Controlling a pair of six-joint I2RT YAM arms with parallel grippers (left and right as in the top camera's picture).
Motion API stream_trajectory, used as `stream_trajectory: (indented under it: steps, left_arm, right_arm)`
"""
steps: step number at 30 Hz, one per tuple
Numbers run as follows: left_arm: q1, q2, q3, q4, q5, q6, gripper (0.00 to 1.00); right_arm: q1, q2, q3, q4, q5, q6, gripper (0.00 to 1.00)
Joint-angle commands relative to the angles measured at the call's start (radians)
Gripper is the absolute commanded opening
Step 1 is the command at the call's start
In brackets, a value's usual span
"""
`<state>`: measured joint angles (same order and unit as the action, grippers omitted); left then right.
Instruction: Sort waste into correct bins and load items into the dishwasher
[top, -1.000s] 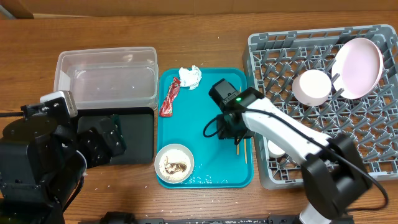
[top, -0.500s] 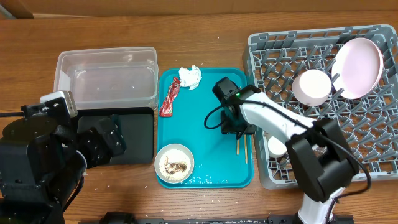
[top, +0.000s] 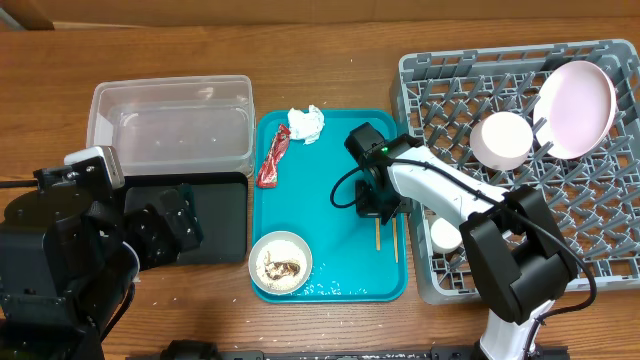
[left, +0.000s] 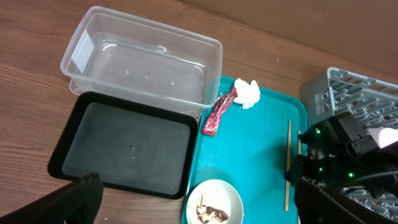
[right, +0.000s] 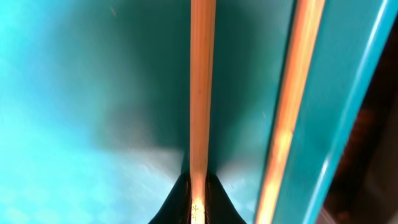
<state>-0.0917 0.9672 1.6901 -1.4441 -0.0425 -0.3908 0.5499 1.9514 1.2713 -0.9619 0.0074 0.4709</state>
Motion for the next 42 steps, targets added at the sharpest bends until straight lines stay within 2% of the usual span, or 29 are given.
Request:
stream_trajectory:
  steps: [1, 8, 12, 14, 18, 23, 29, 30, 33, 34, 42]
  left_arm:
    - [-0.001, 0.0, 0.007, 0.003, -0.017, -0.013, 1.0]
    - [-0.001, 0.0, 0.007, 0.003, -0.017, -0.013, 1.0]
    - [-0.001, 0.0, 0.007, 0.003, -0.017, -0.013, 1.0]
    - [-0.001, 0.0, 0.007, 0.003, -0.017, -0.013, 1.0]
    - [-0.001, 0.0, 0.007, 0.003, -0.017, -0.013, 1.0]
    - [-0.001, 0.0, 0.007, 0.003, -0.017, -0.013, 1.0]
    - [-0.001, 0.0, 0.007, 0.003, -0.017, -0.013, 1.0]
    - [-0.001, 0.0, 0.007, 0.003, -0.017, -0.013, 1.0]
    - [-0.001, 0.0, 0.007, 0.003, -0.017, -0.014, 1.0]
    - [-0.001, 0.0, 0.007, 0.003, -0.017, -0.013, 1.0]
    - [-0.001, 0.0, 0.007, 0.003, -0.017, -0.013, 1.0]
  right_arm:
    - [0.004, -0.031, 0.05, -0.029, -0.002, -0.008, 0.04]
    - [0.009, -0.245, 0.132, -0.056, -0.008, -0.034, 0.04]
    - [-0.051, -0.377, 0.145, -0.054, 0.051, -0.035, 0.04]
    - [-0.102, -0.415, 0.145, -0.054, 0.085, -0.103, 0.04]
    - [-0.195, -0.402, 0.137, -0.055, 0.109, -0.241, 0.04]
    - [-0.276, -0.312, 0.12, -0.045, 0.146, -0.267, 0.04]
    - [-0.286, -0.221, 0.12, -0.035, 0.15, -0.309, 0.04]
    - [-0.286, -0.221, 0.12, -0.03, 0.149, -0.313, 0.08]
    - [-0.269, -0.237, 0.142, -0.04, 0.142, -0.315, 0.41]
    - [-0.261, -0.246, 0.15, -0.048, 0.135, -0.316, 0.46]
    - [-0.093, -0.32, 0.161, -0.089, 0.077, -0.296, 0.48]
